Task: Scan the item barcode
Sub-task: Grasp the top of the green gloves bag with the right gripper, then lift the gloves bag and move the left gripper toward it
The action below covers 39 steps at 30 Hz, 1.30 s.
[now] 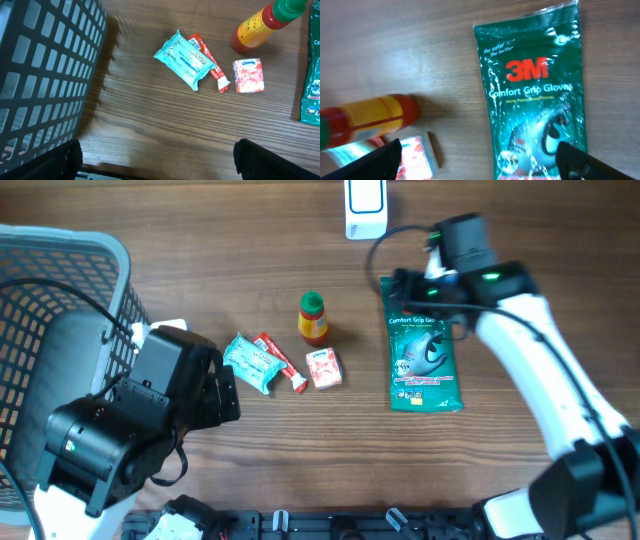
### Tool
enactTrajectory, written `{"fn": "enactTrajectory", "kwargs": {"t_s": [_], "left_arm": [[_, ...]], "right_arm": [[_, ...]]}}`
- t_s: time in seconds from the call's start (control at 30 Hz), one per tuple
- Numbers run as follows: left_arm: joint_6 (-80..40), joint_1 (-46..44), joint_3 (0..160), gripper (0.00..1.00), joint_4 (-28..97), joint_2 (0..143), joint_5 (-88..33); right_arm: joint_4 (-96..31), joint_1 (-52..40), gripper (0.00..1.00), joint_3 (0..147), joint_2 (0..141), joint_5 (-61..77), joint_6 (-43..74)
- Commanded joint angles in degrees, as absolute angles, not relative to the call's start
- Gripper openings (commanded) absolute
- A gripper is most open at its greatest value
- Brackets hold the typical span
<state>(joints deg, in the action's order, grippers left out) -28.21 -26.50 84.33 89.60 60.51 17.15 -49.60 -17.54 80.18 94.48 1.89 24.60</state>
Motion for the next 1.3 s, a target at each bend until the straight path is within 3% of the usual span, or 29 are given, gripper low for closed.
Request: {"fn": "enactTrajectory", "kwargs": {"t_s": [0.0, 0.23, 0.6, 0.63, 0.73, 0.8, 1.1, 1.27], "left_arm": [[-29.0, -26.3, 84.2, 1.00, 89.5, 60.4, 17.8], [-29.0, -26.3, 84.2, 1.00, 89.5, 60.4, 17.8], [-29.0, -26.3, 84.2, 1.00, 89.5, 60.4, 17.8], [-29.0, -26.3, 84.2, 1.00, 89.5, 60.4, 17.8], [-29.0, -26.3, 84.2, 1.00, 89.5, 60.4, 17.8], [-29.0, -26.3, 84.2, 1.00, 89.5, 60.4, 17.8], [-29.0, -26.3, 84.2, 1.00, 89.5, 60.4, 17.8], [-29.0, -26.3, 84.2, 1.00, 89.5, 60.4, 17.8]], "right_arm": [[-47.8, -23.4, 0.98, 78.8, 102.6, -10.8, 25.5], [-46.5, -25.4, 0.95, 78.8, 115.4, -17.3, 23.9], [-44.8, -24.3, 0.81, 70.0, 116.8, -18.0, 22.5], [-44.2, -24.0, 0.75, 68.7, 116.8, -17.9, 22.5], [-43.4, -23.6, 0.20, 67.8, 116.8, -8.8, 18.4], [-43.0, -23.6, 0.05, 68.1, 116.8, -3.0, 18.0], [-52.2, -22.1, 0.04, 79.0, 102.7, 32.8, 9.0], [-54.5, -14.4, 0.05, 79.0, 96.3, 58.9, 8.9]]}}
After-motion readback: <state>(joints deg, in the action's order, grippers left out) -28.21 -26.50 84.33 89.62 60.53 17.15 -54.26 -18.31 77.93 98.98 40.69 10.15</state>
